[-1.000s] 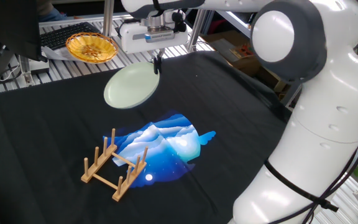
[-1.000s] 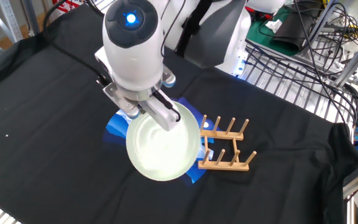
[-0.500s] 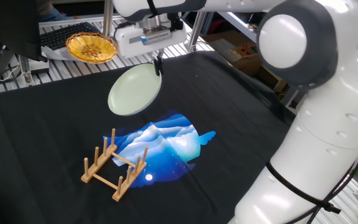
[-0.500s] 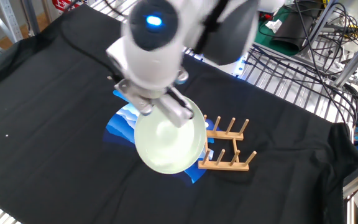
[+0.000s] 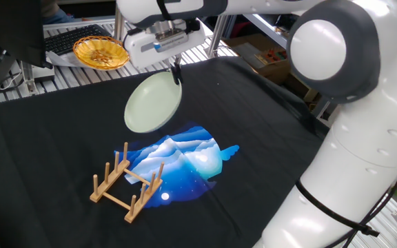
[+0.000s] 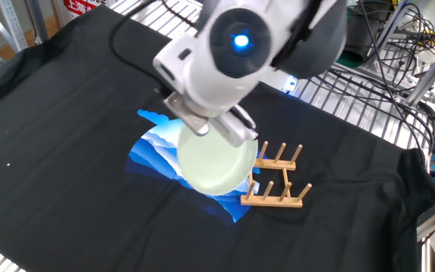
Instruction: Put the dish on the dish rack
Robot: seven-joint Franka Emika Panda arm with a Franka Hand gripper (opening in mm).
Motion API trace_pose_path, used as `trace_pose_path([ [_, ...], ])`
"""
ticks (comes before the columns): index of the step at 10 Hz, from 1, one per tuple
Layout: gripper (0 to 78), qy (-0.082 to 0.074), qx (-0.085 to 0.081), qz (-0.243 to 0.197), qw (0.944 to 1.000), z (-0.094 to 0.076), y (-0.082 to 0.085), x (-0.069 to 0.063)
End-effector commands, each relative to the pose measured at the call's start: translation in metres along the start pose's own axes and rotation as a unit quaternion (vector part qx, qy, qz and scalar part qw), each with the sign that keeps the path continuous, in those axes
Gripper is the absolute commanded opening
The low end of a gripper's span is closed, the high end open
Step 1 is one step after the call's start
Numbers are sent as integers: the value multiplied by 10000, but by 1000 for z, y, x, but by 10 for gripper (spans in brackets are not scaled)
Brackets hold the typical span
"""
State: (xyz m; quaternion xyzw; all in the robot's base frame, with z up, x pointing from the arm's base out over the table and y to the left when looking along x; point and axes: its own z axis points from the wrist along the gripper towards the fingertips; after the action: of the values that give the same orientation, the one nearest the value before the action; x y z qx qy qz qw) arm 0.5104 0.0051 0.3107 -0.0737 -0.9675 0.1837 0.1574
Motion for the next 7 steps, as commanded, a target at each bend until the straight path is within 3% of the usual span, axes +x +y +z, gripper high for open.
trace_pose_path([
  [1, 11, 55, 207, -56, 9998, -7, 2, 18],
  [5, 11, 77, 330, -146, 9993, -7, 3, 25],
  [7, 11, 104, 165, -200, 9996, -7, 3, 23],
])
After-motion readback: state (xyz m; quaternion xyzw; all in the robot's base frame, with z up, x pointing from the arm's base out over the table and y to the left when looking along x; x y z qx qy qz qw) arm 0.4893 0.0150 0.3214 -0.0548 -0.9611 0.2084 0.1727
